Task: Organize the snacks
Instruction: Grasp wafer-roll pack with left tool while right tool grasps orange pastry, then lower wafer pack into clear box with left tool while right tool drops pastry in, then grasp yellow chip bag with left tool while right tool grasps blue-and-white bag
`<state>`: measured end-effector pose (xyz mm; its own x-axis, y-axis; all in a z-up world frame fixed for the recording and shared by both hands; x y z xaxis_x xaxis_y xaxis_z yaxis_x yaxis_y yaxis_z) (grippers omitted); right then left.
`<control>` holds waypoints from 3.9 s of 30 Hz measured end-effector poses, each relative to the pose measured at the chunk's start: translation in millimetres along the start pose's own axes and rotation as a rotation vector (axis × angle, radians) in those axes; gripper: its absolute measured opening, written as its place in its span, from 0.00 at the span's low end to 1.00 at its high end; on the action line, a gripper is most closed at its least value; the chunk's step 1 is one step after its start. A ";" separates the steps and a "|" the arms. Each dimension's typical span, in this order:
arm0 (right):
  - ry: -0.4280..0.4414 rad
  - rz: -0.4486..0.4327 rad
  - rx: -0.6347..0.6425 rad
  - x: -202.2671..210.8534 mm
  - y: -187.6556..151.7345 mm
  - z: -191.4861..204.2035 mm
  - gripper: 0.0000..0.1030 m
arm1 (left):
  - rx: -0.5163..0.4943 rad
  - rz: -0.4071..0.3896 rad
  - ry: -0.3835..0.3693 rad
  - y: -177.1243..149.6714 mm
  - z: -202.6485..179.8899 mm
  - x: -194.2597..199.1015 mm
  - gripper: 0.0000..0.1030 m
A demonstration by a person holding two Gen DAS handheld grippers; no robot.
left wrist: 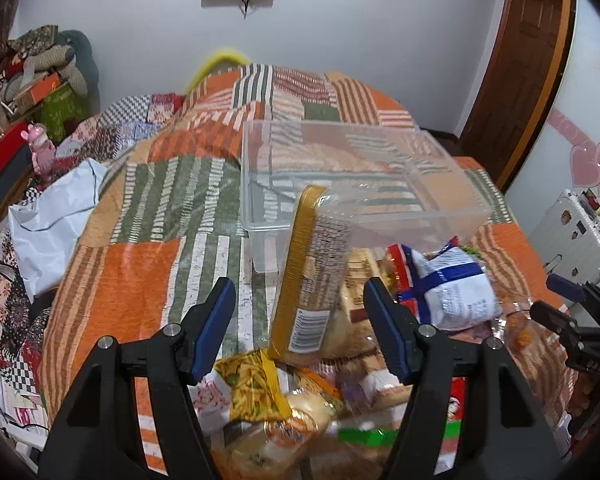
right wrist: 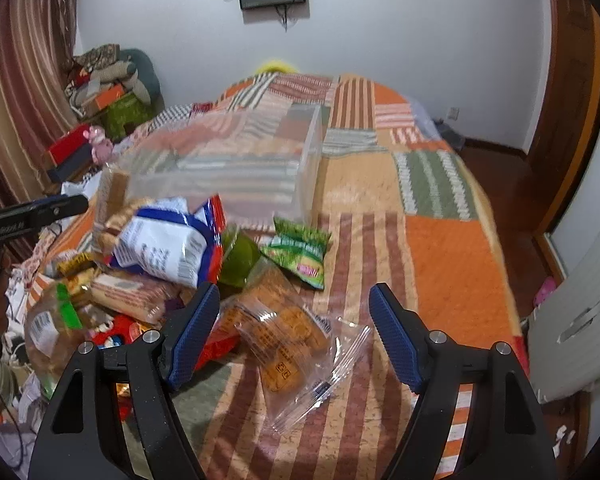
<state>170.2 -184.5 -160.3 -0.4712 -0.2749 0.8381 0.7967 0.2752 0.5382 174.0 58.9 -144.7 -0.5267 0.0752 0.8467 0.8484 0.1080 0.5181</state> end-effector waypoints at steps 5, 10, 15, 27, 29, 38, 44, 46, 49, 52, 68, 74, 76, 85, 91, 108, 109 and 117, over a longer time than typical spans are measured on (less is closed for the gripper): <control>0.059 0.054 -0.020 -13.0 1.0 -5.1 0.72 | -0.023 0.046 -0.001 7.8 1.8 -19.5 0.64; 0.080 0.093 -0.036 -22.5 -0.9 -5.6 0.81 | -0.012 0.082 -0.031 14.6 7.5 -38.1 0.64; 0.085 0.096 -0.024 -22.1 -2.9 -6.0 0.82 | -0.017 0.069 -0.073 17.8 5.8 -42.3 0.49; 0.150 0.095 -0.033 -20.1 1.1 -9.3 0.48 | -0.073 0.003 -0.009 11.8 -3.4 -24.9 0.36; 0.150 0.095 -0.040 -19.0 -0.9 -10.4 0.47 | -0.068 -0.005 -0.012 10.8 -0.9 -19.1 0.35; 0.122 0.054 -0.083 0.3 -7.3 -17.4 0.42 | -0.044 -0.075 -0.021 7.9 3.0 17.7 0.35; 0.103 -0.015 -0.077 21.8 2.1 -18.4 0.42 | -0.045 -0.141 -0.027 11.0 0.2 46.9 0.35; 0.104 -0.046 -0.069 29.5 10.9 -16.9 0.42 | -0.043 -0.163 -0.023 15.6 0.0 54.7 0.35; 0.108 -0.096 -0.058 39.0 25.9 -13.6 0.42 | -0.033 -0.184 -0.032 24.7 0.4 62.4 0.35; 0.112 -0.150 -0.045 48.3 41.3 -8.9 0.42 | -0.025 -0.204 -0.038 35.7 0.9 67.2 0.35; 0.153 -0.242 -0.034 22.6 110.3 10.0 0.42 | 0.004 -0.211 -0.016 96.1 6.9 39.1 0.35; 0.156 -0.196 -0.030 -6.2 126.0 14.8 0.42 | 0.022 -0.183 -0.018 106.8 8.7 12.3 0.35; 0.158 -0.172 -0.028 -17.0 128.9 16.3 0.42 | 0.018 -0.166 -0.015 110.7 7.8 1.1 0.35; 0.109 -0.080 0.014 -58.4 147.7 28.0 0.42 | -0.024 -0.050 -0.002 118.7 3.0 -45.9 0.35; 0.066 -0.016 0.059 -78.2 149.7 32.8 0.42 | -0.018 0.015 -0.016 115.7 5.4 -65.2 0.35; 0.114 -0.069 0.052 -20.9 125.8 31.7 0.66 | -0.041 -0.060 -0.002 100.4 1.5 -12.0 0.67; 0.117 -0.077 0.048 -15.5 123.0 32.3 0.67 | -0.038 -0.071 0.003 96.4 3.1 -4.5 0.72; 0.102 -0.125 0.053 20.5 93.2 36.7 0.72 | -0.050 -0.095 0.031 60.7 15.9 40.3 0.83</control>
<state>220.9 -130.6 -89.7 -0.5224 -0.4009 0.7526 0.7121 0.2804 0.6436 203.4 84.2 -81.0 -0.6040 0.0358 0.7962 0.7965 0.0640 0.6013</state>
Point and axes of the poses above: each gripper's, at about its wrist camera, not at the fingertips, and x roughly against the way its jaws point, z to its left, y to its top, the point moved 2 cm from there along -x, roughly the way its jaws point, and after that the axes turned 11 degrees about z, right-handed, at the moved point
